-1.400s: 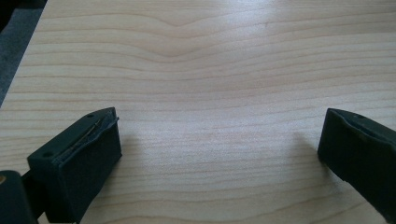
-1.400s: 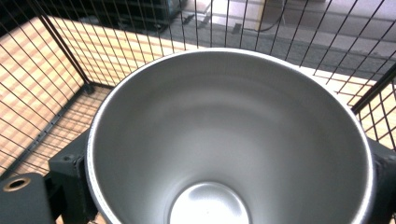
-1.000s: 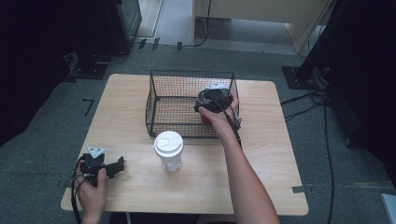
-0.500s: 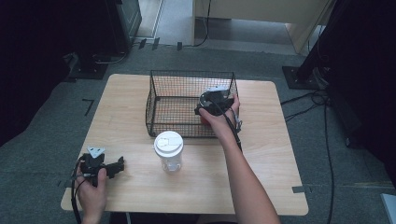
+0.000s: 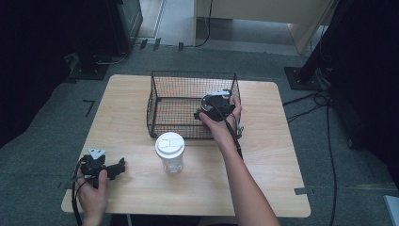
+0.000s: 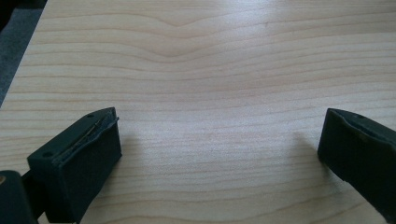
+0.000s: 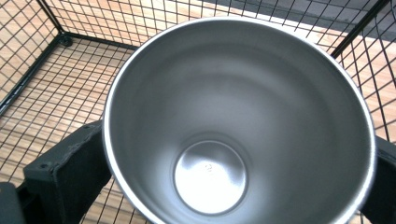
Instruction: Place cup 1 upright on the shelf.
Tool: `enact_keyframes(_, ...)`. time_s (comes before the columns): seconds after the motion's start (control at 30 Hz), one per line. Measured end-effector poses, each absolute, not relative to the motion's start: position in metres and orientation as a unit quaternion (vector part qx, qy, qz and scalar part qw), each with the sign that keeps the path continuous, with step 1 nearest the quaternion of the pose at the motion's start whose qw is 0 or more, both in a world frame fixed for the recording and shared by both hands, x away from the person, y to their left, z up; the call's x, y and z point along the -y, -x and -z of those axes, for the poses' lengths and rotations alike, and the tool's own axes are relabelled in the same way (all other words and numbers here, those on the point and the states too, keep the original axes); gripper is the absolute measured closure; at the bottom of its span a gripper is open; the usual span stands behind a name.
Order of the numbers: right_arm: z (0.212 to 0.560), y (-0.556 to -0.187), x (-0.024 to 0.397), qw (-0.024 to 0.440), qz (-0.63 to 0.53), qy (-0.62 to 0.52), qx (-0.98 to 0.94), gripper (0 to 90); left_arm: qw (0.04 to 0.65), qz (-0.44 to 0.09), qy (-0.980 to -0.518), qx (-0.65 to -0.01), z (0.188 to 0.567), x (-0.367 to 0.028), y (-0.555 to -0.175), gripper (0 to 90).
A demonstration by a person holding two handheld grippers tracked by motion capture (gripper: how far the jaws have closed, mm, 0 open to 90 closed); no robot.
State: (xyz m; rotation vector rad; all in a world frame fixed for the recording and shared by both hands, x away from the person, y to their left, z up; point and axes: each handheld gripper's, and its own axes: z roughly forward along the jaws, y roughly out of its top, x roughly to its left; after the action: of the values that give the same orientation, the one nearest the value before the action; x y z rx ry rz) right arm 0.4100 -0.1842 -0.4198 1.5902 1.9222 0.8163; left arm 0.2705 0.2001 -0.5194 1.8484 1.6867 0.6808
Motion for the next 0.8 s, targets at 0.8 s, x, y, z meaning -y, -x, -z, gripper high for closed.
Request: enact_keyframes(0.8,0.400,-0.372,0.195,0.244,-0.342,-0.561,-0.713,0.0,0.271,-0.253,-0.686,-0.626,0.519,-0.200,-0.270,0.0)
